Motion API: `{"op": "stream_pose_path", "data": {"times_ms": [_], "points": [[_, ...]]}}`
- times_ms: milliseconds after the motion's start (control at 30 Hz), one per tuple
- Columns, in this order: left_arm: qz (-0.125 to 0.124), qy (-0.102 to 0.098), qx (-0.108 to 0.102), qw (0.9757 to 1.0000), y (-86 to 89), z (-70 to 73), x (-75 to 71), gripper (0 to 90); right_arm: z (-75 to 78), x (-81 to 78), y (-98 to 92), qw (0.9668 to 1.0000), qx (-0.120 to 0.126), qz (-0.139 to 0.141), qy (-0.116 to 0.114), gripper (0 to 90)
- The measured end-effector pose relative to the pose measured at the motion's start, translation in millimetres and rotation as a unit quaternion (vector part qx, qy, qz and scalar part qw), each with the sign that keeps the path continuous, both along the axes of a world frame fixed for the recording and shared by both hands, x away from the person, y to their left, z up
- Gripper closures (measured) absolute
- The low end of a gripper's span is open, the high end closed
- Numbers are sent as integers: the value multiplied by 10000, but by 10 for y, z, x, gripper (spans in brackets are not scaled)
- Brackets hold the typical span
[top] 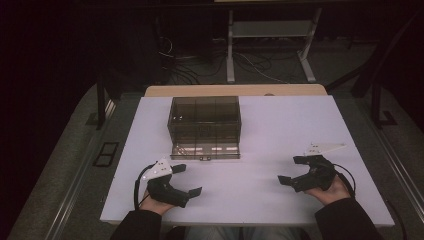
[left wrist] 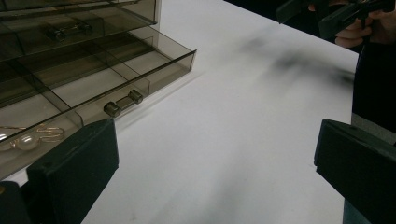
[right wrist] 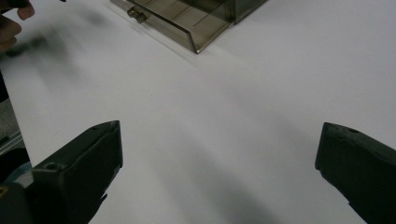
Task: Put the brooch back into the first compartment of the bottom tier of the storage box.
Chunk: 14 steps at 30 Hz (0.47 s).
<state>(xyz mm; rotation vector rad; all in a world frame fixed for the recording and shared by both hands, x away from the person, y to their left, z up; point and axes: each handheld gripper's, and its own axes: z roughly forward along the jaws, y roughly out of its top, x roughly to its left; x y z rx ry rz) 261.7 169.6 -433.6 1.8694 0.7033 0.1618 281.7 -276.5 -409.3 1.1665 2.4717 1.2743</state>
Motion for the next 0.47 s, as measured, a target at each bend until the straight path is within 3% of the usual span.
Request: {"op": "stream_pose_path", "data": {"times_ms": [467], "points": [[33,16,21,10000,9,-3,9,0,-129,-119,-165,9995,175,-210,-167,3]]}}
